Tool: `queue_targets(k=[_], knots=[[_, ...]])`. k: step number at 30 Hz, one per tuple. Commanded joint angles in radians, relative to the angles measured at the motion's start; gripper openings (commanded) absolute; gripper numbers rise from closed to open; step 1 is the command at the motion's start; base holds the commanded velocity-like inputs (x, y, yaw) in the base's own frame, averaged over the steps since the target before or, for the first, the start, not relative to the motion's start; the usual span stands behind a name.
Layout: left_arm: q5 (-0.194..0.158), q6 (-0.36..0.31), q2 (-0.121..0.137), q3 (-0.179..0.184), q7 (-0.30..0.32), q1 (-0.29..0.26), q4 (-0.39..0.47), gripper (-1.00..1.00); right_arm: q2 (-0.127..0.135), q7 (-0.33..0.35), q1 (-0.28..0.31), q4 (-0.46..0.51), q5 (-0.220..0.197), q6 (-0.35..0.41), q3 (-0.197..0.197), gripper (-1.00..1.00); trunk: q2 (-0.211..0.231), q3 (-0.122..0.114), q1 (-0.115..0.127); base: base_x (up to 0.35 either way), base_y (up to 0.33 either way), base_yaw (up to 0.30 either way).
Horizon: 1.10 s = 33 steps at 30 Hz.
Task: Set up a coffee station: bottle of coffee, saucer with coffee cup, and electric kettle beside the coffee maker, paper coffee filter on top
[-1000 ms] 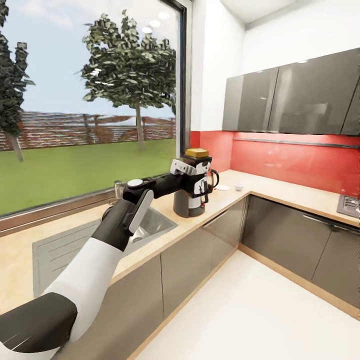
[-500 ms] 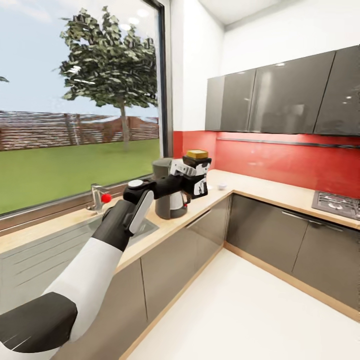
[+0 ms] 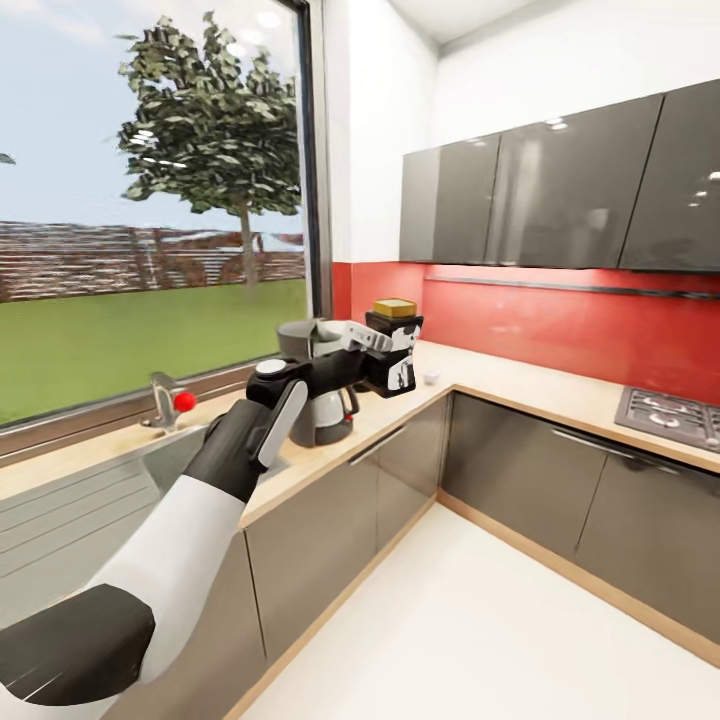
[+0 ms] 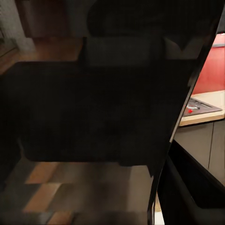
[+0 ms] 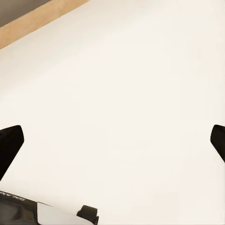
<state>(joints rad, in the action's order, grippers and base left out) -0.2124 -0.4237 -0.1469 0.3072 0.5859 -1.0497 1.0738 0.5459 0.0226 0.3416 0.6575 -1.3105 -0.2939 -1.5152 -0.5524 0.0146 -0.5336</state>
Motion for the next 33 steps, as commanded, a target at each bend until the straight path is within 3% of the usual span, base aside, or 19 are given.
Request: queue_targets(k=[1,20,33], knots=[[-0.009,-0.007,0.0,0.0,0.002,-0.001,0.0,-1.0,0.0,0.002,0.002,0.001,-0.01,-0.007,-0.008,1.0,-0.002,0.001,-0.001,0.153,-0.268,0.021],[-0.009,-0.007,0.0,0.0,0.002,-0.001,-0.003,-1.0,-0.001,0.004,0.002,-0.001,-0.01,-0.005,-0.01,1.0,-0.002,0.001,-0.001,0.191,-0.2,0.003],[-0.009,-0.007,0.0,-0.001,0.002,-0.001,-0.002,-1.0,-0.001,0.004,0.002,0.001,-0.01,-0.004,-0.01,1.0,-0.002,0.001,-0.001,0.218,-0.106,0.0]])
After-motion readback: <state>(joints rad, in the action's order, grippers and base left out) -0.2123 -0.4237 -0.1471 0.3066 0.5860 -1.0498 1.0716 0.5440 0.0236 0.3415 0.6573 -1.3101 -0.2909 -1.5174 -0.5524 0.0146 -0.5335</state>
